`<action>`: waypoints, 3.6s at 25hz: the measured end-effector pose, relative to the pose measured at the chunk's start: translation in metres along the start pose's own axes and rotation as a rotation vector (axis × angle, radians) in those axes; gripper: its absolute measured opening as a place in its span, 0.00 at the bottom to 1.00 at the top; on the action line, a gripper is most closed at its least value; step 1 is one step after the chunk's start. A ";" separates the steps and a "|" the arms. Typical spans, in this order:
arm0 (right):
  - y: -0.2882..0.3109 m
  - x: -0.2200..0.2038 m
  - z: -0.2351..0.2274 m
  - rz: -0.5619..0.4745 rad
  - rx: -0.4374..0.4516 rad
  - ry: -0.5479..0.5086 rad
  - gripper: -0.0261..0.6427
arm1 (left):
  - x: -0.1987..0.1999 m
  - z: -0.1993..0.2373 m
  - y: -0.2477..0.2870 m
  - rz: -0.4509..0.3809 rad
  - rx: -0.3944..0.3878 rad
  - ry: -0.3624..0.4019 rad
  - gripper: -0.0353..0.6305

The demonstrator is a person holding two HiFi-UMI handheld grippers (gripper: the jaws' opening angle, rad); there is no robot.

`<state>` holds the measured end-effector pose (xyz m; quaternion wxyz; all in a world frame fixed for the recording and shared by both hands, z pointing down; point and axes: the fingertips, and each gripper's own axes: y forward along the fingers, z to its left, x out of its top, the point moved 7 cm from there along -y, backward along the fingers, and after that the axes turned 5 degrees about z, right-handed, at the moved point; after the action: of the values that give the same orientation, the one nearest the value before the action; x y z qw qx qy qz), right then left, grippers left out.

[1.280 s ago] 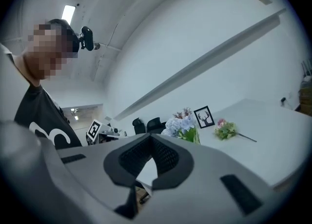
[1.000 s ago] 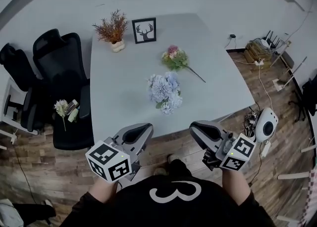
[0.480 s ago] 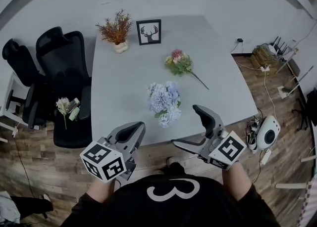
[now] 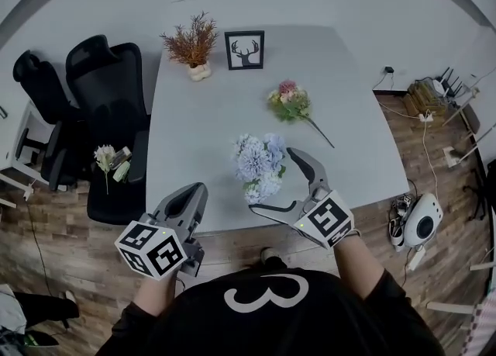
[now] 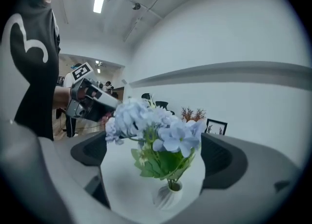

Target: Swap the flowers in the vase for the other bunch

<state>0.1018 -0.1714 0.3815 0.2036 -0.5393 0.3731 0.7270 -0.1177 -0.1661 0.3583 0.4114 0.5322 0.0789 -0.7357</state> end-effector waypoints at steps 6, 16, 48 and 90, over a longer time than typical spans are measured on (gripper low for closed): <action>0.025 -0.005 -0.011 -0.004 0.014 0.004 0.89 | 0.002 0.016 -0.011 -0.054 0.093 -0.059 0.07; 0.056 -0.004 -0.019 0.005 -0.013 -0.021 0.88 | -0.002 0.022 -0.021 -0.065 0.148 -0.099 0.07; 0.032 -0.002 -0.038 -0.032 -0.134 0.073 0.15 | -0.004 0.016 -0.030 -0.064 0.145 -0.101 0.07; -0.011 0.132 -0.035 -0.266 -0.091 0.083 0.13 | -0.003 0.005 -0.052 -0.147 0.117 -0.106 0.07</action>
<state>0.0877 -0.2051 0.2490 0.2580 -0.6222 0.2731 0.6868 -0.1565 -0.1335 0.3463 0.3282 0.5087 0.0526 -0.7942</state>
